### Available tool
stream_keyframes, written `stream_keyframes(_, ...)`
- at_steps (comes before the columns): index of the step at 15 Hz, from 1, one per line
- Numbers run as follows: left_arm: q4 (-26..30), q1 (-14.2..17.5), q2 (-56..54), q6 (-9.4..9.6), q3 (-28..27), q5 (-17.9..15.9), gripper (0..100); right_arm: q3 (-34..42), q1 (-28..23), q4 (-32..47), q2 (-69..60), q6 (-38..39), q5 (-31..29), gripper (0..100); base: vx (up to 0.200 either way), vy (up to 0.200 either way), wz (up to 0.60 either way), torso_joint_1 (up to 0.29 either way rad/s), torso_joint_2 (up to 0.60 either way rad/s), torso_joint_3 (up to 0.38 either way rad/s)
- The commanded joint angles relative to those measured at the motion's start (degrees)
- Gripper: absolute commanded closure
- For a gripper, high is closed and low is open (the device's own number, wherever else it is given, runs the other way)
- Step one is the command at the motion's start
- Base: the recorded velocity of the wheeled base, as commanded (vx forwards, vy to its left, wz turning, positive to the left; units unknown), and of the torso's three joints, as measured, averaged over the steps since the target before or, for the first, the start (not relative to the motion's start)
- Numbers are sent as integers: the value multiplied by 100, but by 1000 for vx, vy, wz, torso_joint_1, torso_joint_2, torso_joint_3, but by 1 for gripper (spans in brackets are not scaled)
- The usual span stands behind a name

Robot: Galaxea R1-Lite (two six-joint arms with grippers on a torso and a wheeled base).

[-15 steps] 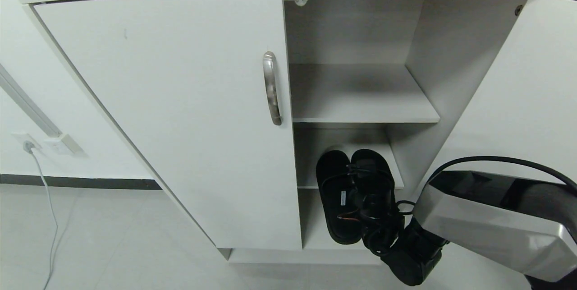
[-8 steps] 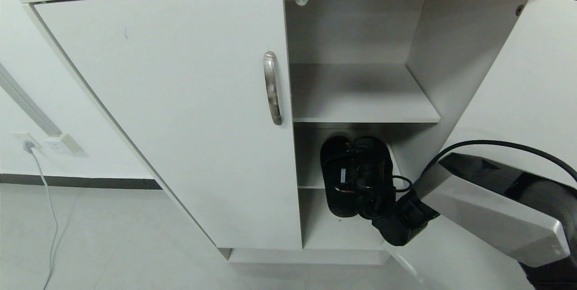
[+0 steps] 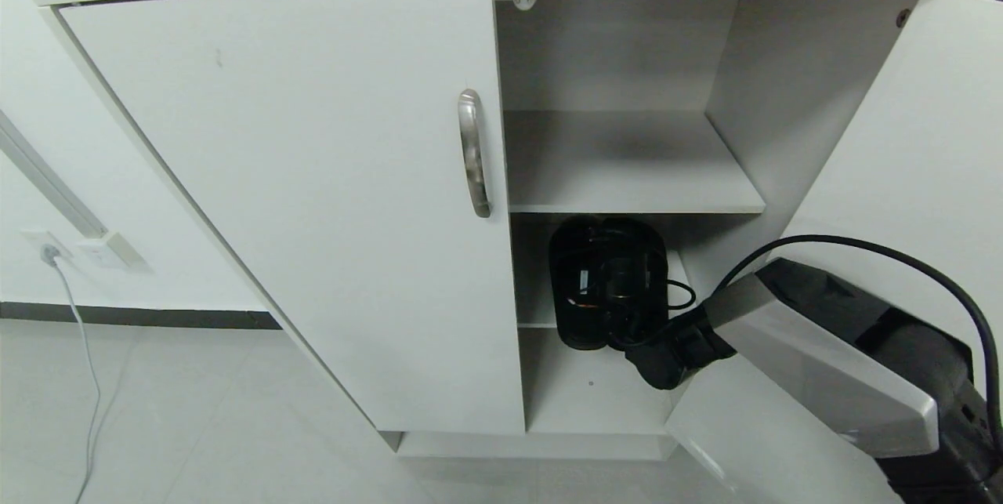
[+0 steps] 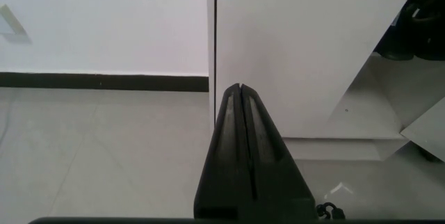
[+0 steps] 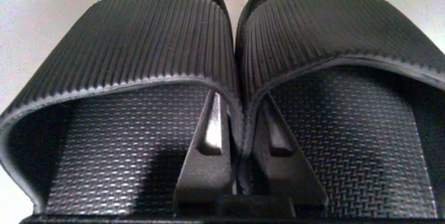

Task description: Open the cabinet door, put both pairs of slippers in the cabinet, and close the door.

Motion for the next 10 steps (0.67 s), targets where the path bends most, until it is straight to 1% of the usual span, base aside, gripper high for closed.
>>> stream_keyframes(1, 0, -3, 7, -2, 0, 3, 100, -302, 2, 55, 276, -9, -14, 100, 0, 0, 0, 0, 0, 0)
stream_keyframes(6, 0, -3, 7, -2, 0, -5, 100, -363, -77, 161, 284, -1, -23, 100, 0, 0, 0, 0, 0, 0)
stream_keyframes(7, 0, -3, 7, -2, 0, -5, 100, -346, -77, 169, 276, -1, -23, 0, 0, 0, 0, 0, 0, 0)
stream_keyframes(10, 0, -3, 7, -2, 0, -5, 100, -21, -42, 143, 82, -1, -23, 0, 0, 0, 0, 0, 0, 0)
